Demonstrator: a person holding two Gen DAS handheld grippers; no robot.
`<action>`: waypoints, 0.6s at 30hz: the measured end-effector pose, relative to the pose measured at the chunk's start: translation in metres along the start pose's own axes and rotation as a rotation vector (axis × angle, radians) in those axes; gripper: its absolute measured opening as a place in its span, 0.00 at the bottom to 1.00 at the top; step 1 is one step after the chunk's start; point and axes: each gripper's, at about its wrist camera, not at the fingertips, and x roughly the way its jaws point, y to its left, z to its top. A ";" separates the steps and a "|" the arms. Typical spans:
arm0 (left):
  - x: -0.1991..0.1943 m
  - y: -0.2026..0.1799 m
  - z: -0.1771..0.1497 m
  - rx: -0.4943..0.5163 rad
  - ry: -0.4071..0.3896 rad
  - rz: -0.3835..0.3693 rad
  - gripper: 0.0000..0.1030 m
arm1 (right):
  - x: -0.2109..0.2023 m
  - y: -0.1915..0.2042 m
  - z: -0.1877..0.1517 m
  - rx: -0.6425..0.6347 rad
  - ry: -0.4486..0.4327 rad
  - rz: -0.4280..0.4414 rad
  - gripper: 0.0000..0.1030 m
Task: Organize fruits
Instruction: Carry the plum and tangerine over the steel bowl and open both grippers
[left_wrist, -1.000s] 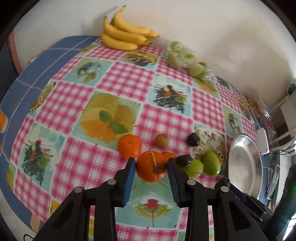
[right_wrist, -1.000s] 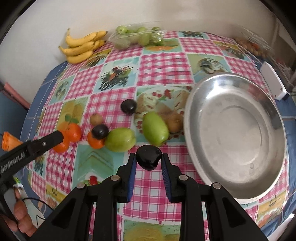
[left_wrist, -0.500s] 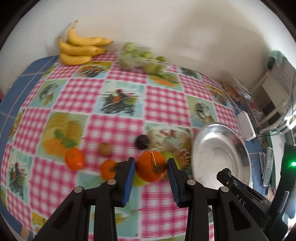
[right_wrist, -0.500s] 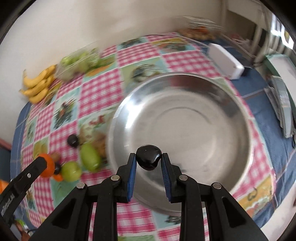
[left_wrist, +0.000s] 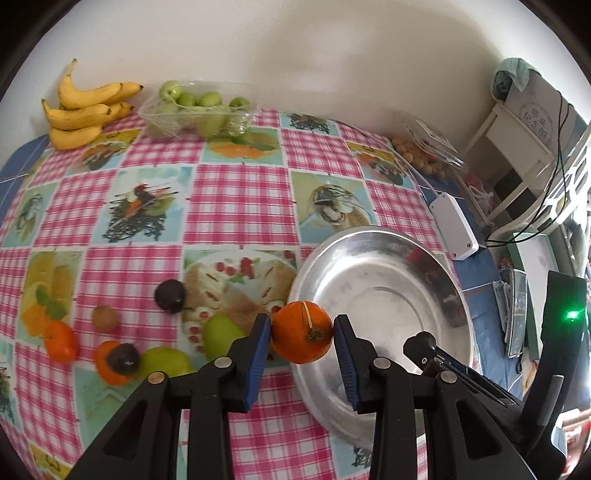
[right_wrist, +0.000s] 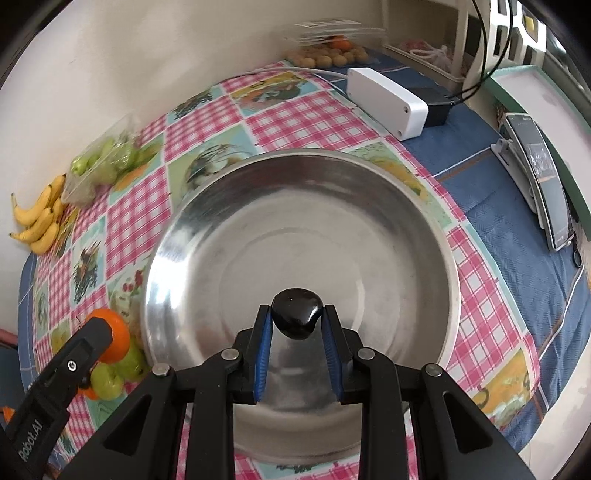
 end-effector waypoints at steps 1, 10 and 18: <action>0.003 -0.002 0.001 0.005 0.001 -0.001 0.36 | 0.001 -0.002 0.001 0.004 0.001 -0.002 0.27; 0.021 -0.014 0.012 0.029 0.006 -0.019 0.36 | 0.020 -0.009 0.019 0.027 0.017 -0.022 0.27; 0.023 -0.005 0.013 0.004 0.033 0.029 0.36 | 0.023 -0.005 0.020 0.013 0.024 -0.020 0.27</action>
